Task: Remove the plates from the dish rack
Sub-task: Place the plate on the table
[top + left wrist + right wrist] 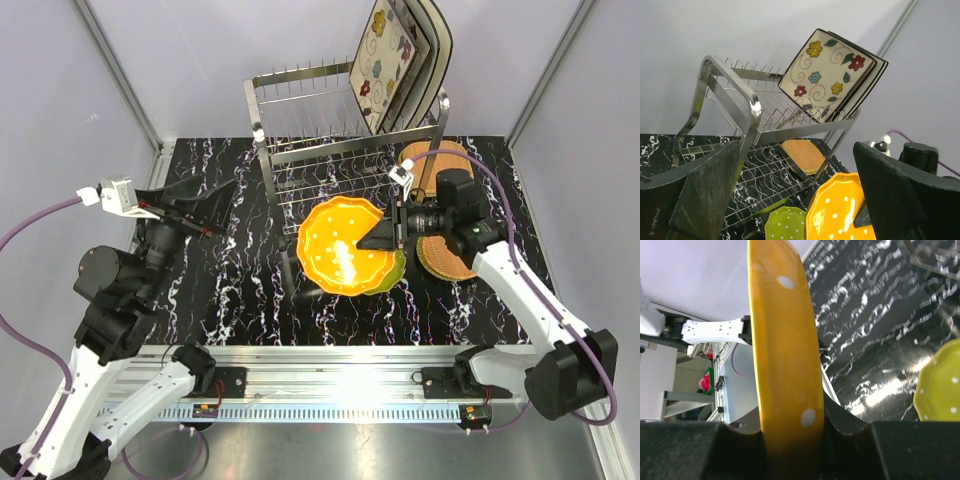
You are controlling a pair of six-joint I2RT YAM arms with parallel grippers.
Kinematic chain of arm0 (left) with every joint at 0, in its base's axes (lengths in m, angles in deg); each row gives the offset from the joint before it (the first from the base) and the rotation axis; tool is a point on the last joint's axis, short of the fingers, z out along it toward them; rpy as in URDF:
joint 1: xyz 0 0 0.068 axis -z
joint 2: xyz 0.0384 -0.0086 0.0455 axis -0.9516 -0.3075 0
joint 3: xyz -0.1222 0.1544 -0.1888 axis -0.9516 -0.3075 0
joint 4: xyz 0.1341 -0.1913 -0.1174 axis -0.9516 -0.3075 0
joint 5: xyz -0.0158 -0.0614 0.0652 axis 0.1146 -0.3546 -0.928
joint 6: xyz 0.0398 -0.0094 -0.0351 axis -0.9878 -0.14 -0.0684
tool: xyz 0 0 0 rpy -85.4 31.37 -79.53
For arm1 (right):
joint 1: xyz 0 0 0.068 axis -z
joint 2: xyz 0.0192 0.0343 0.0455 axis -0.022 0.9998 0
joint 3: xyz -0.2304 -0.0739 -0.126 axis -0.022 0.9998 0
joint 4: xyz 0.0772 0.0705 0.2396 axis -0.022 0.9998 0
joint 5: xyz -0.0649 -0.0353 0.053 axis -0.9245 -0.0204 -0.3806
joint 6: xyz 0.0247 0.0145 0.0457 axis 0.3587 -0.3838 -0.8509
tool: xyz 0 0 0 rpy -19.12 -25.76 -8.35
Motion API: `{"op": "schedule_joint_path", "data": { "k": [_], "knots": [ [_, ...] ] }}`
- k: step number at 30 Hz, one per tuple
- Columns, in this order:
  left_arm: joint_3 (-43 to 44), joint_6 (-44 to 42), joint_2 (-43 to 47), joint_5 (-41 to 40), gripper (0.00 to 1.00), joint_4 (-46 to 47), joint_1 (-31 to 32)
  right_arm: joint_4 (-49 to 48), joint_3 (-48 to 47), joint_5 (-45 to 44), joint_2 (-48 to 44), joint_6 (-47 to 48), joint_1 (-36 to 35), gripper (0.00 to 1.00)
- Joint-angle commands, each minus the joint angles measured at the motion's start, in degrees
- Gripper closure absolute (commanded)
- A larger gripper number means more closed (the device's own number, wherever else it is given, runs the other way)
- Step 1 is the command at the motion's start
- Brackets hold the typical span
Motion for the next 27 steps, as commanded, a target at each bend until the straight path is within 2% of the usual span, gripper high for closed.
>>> {"op": "schedule_joint_path", "data": {
  "k": [1,17,27],
  "knots": [
    [-0.39,0.36,1.67,-1.64,0.01,1.32,-0.2,-7.15,0.92,0.58,0.41,-1.46,-0.34,1.0],
    [-1.97,2.2,3.61,-2.25,0.01,-0.27,-0.11,-7.67,9.53,-7.32,7.79,-5.14,4.93,1.0],
    [-3.03,2.91,2.64,-1.9,0.01,1.4,-0.2,-7.32,9.71,-11.81,12.8,-5.32,8.89,1.0]
  ]
}}
